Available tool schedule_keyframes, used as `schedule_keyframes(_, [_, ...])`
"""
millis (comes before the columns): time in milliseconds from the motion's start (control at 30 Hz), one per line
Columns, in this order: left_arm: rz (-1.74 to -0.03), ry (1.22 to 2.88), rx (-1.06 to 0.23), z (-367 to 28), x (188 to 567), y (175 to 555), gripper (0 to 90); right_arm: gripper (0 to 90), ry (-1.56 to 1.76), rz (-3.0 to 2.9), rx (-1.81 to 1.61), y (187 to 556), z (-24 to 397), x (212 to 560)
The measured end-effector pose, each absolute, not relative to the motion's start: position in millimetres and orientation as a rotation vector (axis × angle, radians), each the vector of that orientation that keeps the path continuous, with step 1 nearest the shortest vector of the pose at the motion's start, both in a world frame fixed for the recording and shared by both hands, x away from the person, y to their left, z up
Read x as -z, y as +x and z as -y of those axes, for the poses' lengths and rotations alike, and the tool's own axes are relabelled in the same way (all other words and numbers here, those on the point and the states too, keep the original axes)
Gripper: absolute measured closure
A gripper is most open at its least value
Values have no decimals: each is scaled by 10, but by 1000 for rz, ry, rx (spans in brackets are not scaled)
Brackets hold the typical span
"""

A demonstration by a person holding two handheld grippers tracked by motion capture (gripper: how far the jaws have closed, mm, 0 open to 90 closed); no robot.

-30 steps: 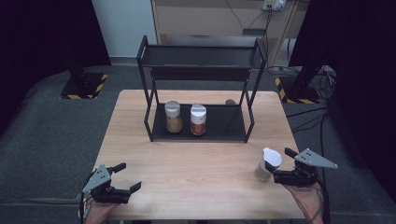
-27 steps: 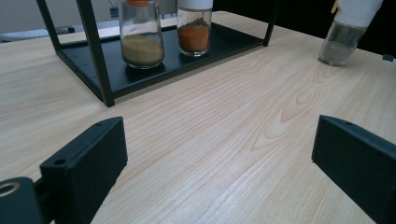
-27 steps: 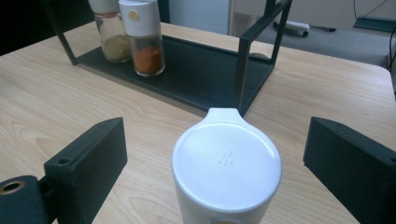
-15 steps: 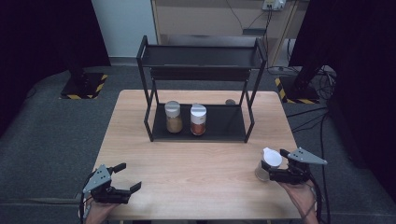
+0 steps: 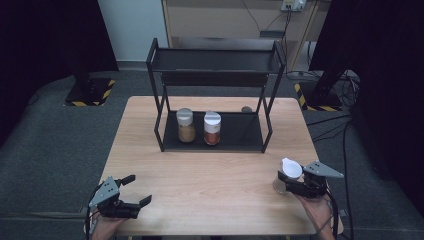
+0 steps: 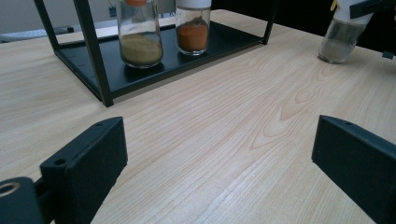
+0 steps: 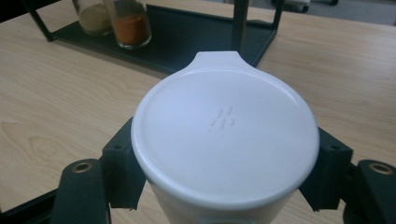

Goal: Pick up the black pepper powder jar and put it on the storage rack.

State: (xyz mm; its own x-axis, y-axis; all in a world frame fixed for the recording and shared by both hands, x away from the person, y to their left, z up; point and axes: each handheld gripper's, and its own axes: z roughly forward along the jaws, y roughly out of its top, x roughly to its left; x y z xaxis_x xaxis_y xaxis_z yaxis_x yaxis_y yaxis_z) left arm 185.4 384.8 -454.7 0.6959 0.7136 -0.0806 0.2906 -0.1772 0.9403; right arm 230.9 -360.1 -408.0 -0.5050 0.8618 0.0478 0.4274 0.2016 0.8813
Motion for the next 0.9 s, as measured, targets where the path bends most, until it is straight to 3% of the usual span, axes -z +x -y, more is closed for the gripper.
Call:
schedule_keyframes(567, [-798, 1766, -459, -3840, 4543, 1858, 24, 307, 1170, -2031, -1228, 2279, 3547, 3984])
schedule_keyframes(900, [-798, 1766, -455, -3840, 4543, 1860, 24, 308, 1092, -2078, -1259, 2318, 3461, 3659])
